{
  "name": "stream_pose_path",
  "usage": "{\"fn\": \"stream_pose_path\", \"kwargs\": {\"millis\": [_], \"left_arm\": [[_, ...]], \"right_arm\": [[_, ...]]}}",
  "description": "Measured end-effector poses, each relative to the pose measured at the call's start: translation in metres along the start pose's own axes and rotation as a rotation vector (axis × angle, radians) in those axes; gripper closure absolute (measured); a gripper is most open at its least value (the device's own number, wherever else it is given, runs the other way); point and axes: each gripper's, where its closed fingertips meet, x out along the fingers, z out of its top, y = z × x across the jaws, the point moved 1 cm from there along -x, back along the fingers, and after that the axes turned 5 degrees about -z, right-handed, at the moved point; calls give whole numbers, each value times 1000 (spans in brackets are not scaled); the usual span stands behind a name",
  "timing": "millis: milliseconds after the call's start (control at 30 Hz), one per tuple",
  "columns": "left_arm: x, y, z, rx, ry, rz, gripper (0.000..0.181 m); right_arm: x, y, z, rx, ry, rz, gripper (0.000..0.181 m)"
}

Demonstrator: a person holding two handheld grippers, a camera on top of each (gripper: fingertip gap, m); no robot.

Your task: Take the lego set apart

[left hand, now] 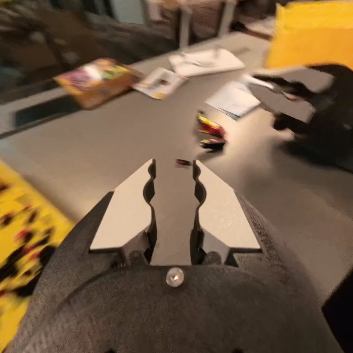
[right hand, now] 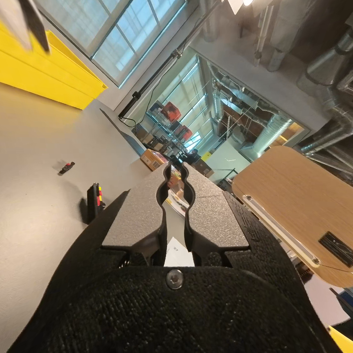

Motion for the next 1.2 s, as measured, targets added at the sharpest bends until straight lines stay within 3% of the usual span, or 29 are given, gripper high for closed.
{"fn": "stream_pose_path", "kwargs": {"millis": [100,167,267,467,600,667,767,933,1067,1200], "left_arm": [[51,-38,-25,199,129,-209,144],[74,-35,-35,360,179,-242,136],[97,-10,-39,430,265,-234,135],[115,3,-56,465,451,-406,145],[118,4,-62,530,508,-443,167],[117,2,-62,519,523,-451,167],[112,-5,-62,378,541,-502,177],[99,-41,-40,-156,475,-768,178],[93,-52,-25,-448,431,-869,178],[85,-62,-16,-655,403,-999,178]], "right_arm": [[0,1,-1,9,2,10,174],[0,3,-1,21,1,22,174],[0,11,1,45,-11,79,174],[-1,33,8,77,-35,220,171],[-3,40,10,78,-39,276,169],[-5,47,10,54,-40,317,167],[-9,67,7,-50,-14,403,163],[-11,96,1,-373,17,449,154],[-5,100,-9,-590,43,395,154],[2,91,-3,-694,10,275,167]]}}
